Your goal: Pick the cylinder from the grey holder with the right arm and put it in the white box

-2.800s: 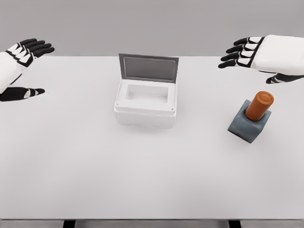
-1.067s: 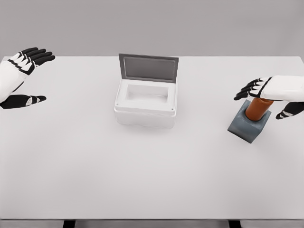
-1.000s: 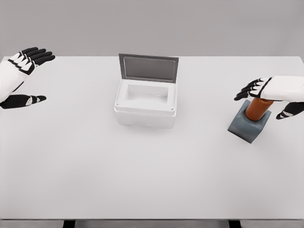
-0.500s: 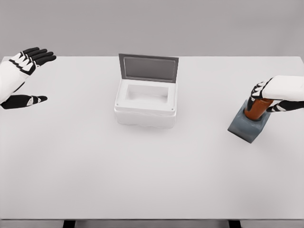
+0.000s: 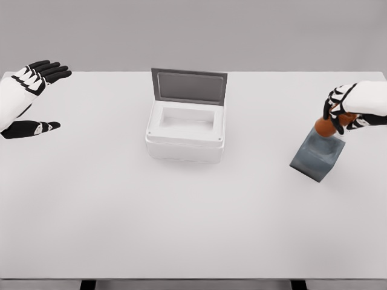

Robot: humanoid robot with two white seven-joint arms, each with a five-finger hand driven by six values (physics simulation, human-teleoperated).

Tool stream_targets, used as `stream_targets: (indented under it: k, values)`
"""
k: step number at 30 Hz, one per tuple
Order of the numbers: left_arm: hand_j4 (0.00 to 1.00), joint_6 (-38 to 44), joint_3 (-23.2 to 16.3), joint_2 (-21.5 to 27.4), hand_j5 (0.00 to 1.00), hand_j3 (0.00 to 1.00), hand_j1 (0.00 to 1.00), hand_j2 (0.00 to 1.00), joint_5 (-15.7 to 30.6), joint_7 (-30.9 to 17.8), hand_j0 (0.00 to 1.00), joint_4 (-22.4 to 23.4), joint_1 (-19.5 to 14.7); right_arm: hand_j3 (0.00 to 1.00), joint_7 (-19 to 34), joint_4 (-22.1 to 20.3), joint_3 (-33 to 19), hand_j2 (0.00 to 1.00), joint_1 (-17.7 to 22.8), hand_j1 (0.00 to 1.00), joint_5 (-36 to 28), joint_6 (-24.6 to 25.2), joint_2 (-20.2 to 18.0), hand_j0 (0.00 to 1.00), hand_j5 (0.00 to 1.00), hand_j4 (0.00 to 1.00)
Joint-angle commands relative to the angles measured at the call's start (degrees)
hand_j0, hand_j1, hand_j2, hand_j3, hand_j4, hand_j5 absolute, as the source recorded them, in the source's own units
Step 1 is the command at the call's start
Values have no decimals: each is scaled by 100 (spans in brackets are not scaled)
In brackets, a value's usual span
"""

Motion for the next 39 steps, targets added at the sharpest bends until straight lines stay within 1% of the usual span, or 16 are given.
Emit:
stream_targets:
  k: [1,2,3,5,8,11,12,14,15,19,24,27,29,31,35,39]
  values:
    - [100,-5,1,7,100,100,100,100,35,3,100,-1,0,21,-5,13,-11,21,-18,21,-13,18,344,21,21,21]
    - [100,-5,1,7,100,100,100,100,35,3,100,-1,0,21,-5,4,-2,21,-114,21,-4,18,529,21,21,21]
    - [100,-5,1,7,100,100,100,100,35,3,100,-1,0,21,-5,4,-2,21,-158,21,5,18,608,21,21,21]
    - [100,-5,1,7,100,100,100,100,35,3,100,-10,0,21,-5,39,15,21,-316,21,49,18,977,21,21,21]
    - [100,-5,1,7,100,100,100,100,35,3,100,-10,0,21,-5,57,33,21,-457,21,66,18,1320,21,21,21]
    - [100,-5,1,7,100,100,100,100,35,3,100,-10,0,20,-5,66,50,20,-633,20,75,18,1549,20,20,20]
    - [100,-5,1,7,100,100,100,100,35,3,100,-10,0,20,-5,75,50,20,-677,20,119,18,1698,20,20,20]
    - [100,-5,1,7,100,100,100,100,35,3,100,-10,0,20,-5,250,59,20,-703,20,295,18,2067,20,20,20]
    - [100,-5,1,7,100,100,100,100,35,3,100,-10,-9,20,-5,356,85,20,-782,20,295,18,2164,20,20,20]
    - [100,-5,1,7,100,100,100,100,35,3,100,-10,0,18,-5,391,85,18,-932,18,304,18,2375,18,18,18]
    - [100,-5,1,7,100,100,100,100,35,3,100,-10,0,18,-5,514,94,18,-993,18,321,18,2621,18,18,18]
    - [100,-5,1,7,100,100,100,100,35,3,100,-10,0,18,-5,637,103,18,-1002,18,515,18,2893,18,18,18]
    - [100,-5,1,7,100,100,100,100,35,3,100,-10,-9,18,-5,690,226,18,-1055,18,567,18,2981,18,18,18]
    - [100,-5,10,7,100,100,100,100,35,3,100,-10,0,18,-5,830,279,18,-1064,18,673,18,3131,18,18,18]
    - [100,-5,10,7,100,100,100,100,35,3,100,-10,0,18,-5,883,507,18,-1151,18,699,18,3228,18,18,18]
    - [100,-5,1,7,100,100,100,100,35,3,100,-10,0,18,-5,909,516,18,-1152,18,770,18,3254,18,18,18]
